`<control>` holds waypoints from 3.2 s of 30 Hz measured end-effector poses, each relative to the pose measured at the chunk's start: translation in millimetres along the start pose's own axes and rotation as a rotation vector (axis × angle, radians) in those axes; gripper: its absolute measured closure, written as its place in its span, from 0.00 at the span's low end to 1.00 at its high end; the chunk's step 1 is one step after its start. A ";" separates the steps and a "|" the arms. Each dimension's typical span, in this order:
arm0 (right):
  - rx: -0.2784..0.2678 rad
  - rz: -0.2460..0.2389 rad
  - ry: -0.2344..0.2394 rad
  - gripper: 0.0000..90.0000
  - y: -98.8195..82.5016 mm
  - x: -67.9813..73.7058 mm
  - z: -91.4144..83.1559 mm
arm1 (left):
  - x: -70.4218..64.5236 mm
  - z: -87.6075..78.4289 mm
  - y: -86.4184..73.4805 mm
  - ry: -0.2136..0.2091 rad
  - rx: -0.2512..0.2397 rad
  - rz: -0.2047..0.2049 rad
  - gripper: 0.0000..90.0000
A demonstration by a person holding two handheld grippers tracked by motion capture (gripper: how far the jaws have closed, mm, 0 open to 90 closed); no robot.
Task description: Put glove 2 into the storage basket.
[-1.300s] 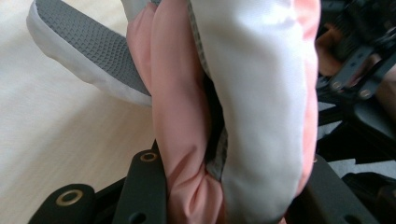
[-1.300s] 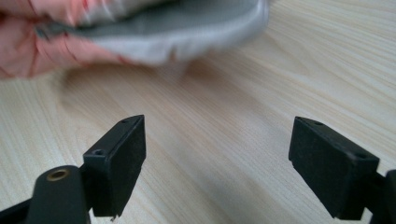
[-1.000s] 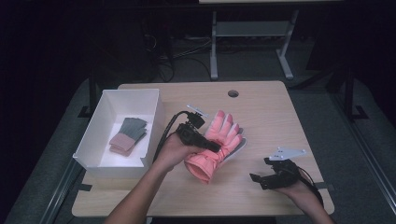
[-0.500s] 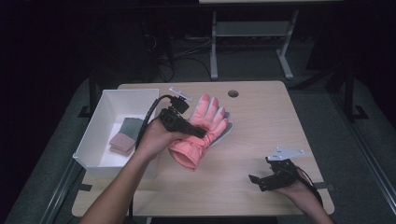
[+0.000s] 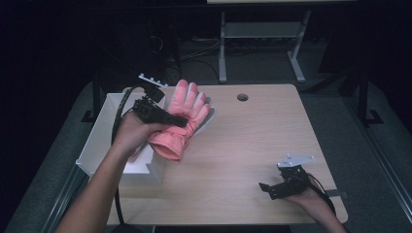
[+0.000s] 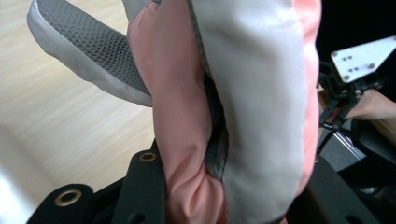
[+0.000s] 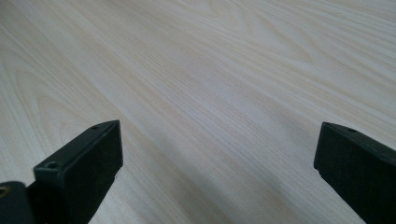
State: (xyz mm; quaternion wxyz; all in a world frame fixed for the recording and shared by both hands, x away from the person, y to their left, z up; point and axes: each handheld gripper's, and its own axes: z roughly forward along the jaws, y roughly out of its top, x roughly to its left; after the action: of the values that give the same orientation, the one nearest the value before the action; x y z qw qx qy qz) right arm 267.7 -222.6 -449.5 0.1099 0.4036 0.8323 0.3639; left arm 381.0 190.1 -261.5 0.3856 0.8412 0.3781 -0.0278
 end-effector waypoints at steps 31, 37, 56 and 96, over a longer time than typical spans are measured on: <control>0.010 -0.003 -0.002 0.01 -2.6 -3.2 3.5 | 114.7 -44.4 -66.5 0.246 -0.044 -0.293 0.69; 0.004 0.001 -0.002 0.01 -3.3 -3.8 3.0 | 126.1 -22.1 -78.5 0.253 0.004 -0.327 0.69; -0.001 -0.002 0.005 0.01 -3.4 -4.0 3.2 | 146.8 34.4 -106.0 0.225 0.146 -0.355 0.66; 0.009 0.004 0.018 0.01 -4.5 -7.2 4.3 | 88.0 -35.7 -58.3 0.242 -0.064 -0.091 0.16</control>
State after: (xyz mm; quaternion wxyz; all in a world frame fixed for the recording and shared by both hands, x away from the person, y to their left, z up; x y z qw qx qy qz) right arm 271.8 -227.6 -456.5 0.0997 0.4023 0.8342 0.3639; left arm 396.7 292.4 -302.8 0.3623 0.8076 0.4603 0.0683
